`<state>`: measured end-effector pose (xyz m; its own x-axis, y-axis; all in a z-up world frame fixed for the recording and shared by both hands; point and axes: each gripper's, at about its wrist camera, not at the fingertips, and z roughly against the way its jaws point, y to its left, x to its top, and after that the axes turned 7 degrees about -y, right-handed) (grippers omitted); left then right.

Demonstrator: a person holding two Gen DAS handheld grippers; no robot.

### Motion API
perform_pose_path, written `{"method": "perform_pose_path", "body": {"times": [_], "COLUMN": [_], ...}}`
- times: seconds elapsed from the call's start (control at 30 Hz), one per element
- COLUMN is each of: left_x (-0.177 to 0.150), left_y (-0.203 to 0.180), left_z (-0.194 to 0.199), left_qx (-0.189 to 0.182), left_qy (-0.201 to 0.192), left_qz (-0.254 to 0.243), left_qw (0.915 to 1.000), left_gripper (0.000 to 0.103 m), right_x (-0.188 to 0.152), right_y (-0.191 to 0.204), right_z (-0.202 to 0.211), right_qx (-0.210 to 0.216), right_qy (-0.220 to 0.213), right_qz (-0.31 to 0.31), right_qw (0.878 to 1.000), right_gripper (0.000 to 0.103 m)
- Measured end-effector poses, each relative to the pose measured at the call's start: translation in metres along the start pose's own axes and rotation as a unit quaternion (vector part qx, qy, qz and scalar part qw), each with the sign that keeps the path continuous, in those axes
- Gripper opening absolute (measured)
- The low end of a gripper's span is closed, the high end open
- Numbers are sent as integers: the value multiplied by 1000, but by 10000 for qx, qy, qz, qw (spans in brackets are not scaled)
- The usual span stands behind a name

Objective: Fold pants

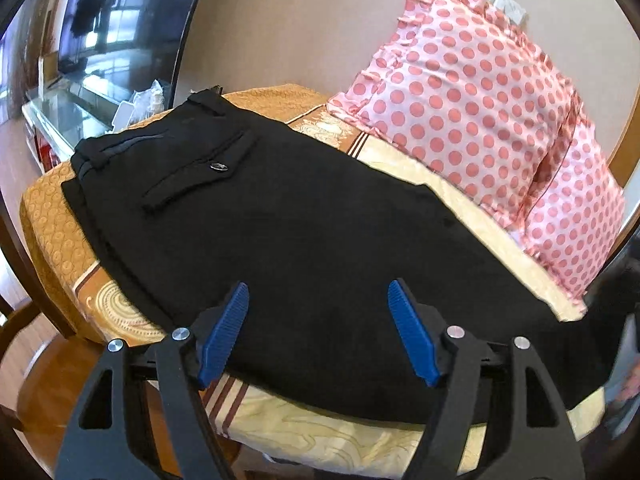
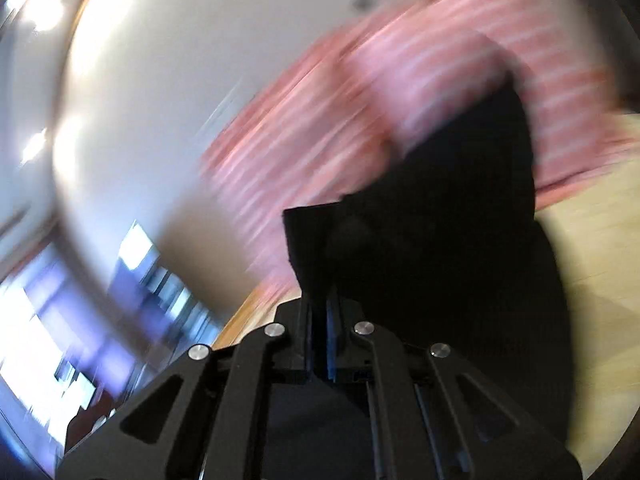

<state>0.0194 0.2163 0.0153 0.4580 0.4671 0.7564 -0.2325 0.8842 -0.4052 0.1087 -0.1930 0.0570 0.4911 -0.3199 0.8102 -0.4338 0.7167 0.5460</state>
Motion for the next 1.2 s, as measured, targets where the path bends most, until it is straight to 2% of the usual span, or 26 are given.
{"method": "perform_pose_path", "body": {"times": [0.03,0.1,0.13,0.2,0.27,0.33,0.43,0.5,0.57,0.63,0.73,0.77,0.83,0.87,1.07,1.13,1.2], "left_x": [1,3,5,7,10,13,16,18,18,19,21,21,24,25,35,37,41], "left_y": [2,8,13,23,36,48,60,65,69,77,86,88,94,96,113,117,117], "left_z": [5,18,25,35,43,47,46,44,41,38,35,34,31,30,20,14,11], "left_qx": [-70,-122,-44,95,218,347,442,350,272,191,54,33,10,19,203,232,377], "left_qy": [-42,-135,-183,-249,-304,-378,-407,-380,-325,-256,-186,-183,-161,-148,-46,48,47], "left_qz": [79,150,134,141,213,300,419,547,646,804,1083,1147,1347,1408,1907,2096,2097], "left_qw": [9999,9997,9997,9995,9991,9982,9973,9972,9970,9963,9939,9932,9908,9899,9814,9775,9770], "left_gripper": [73,73,73,73,73,73,73,73,74,74,74,74,74,74,74,74,74], "right_x": [-26,-73,-89,-96,-84,-76,-94,-120,-136,-137,-116,-115,-131,-133,-132,-133,-130], "right_y": [13,21,19,17,24,43,74,85,91,96,89,83,76,75,60,58,68], "right_z": [-38,-89,-103,-109,-102,-91,-95,-100,-100,-91,-85,-89,-110,-101,-91,-89,-99], "right_qx": [139,108,95,120,110,148,162,342,531,564,603,523,185,260,416,409,394], "right_qy": [623,1613,1884,1870,1533,1199,1332,1861,2222,2070,1597,1661,2441,2209,2231,2230,2219], "right_qz": [119,113,8,-147,-62,297,1095,1550,1713,1856,1554,1441,1461,1548,1168,1205,1258], "right_qw": [9979,9868,9820,9822,9881,9922,9849,9696,9584,9589,9730,9741,9585,9626,9669,9665,9661], "right_gripper": [5,5,5,5,5,5,7,19,44,48,64,67,68,71,74,74,74]}}
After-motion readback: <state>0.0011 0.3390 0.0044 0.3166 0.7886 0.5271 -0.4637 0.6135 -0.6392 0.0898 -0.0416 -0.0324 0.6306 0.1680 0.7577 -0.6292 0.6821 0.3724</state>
